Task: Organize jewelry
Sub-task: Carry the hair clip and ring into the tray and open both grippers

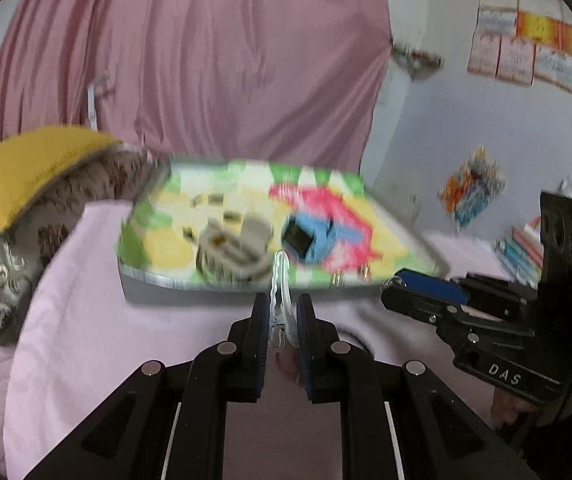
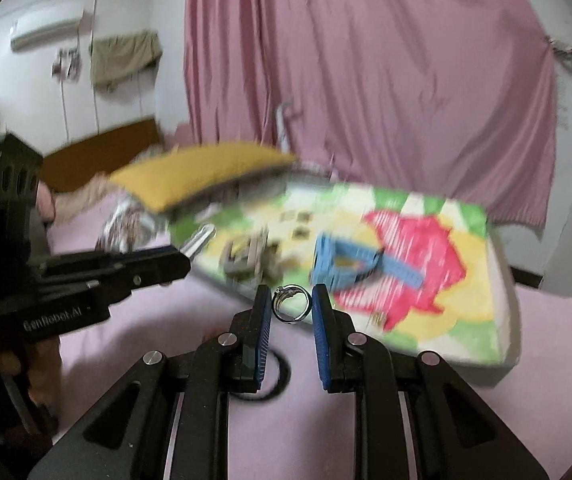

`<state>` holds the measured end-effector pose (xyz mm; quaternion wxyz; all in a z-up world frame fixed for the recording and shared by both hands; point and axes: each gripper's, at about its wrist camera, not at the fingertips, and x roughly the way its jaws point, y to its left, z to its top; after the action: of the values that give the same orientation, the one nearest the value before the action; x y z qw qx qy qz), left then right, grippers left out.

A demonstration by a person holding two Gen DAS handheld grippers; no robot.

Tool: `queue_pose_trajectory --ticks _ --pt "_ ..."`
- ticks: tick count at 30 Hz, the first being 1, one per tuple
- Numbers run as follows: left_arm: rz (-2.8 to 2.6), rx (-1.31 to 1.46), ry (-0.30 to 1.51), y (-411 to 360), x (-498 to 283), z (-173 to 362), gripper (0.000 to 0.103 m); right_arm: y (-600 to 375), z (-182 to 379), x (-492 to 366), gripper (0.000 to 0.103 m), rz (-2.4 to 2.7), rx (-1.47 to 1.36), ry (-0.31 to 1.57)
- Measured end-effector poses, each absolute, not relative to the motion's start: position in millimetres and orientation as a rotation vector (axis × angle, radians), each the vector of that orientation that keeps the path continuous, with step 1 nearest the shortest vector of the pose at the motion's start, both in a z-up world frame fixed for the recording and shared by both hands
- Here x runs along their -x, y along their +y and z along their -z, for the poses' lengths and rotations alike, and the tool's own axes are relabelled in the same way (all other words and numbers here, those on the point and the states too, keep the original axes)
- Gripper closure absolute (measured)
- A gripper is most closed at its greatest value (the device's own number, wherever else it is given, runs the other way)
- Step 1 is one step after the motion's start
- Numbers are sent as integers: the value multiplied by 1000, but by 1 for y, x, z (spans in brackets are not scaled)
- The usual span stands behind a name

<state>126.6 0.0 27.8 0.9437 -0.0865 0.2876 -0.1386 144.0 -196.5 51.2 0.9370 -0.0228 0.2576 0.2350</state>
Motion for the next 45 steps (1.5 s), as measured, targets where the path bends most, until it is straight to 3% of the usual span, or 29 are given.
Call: queue_pose_trajectory --ticks 8,18,25,45 --pt "252 167 420 -5 -140 -51 90 -201 -74 -144 85 -381 11 322" --pt "272 163 341 -18 -161 -58 90 -202 -70 -155 85 -323 14 336" --pt "281 154 423 -28 -180 -48 90 -210 -67 -165 85 -300 2 391" --pt "260 39 764 -57 -218 -18 90 -237 -10 -228 85 -360 -75 815"
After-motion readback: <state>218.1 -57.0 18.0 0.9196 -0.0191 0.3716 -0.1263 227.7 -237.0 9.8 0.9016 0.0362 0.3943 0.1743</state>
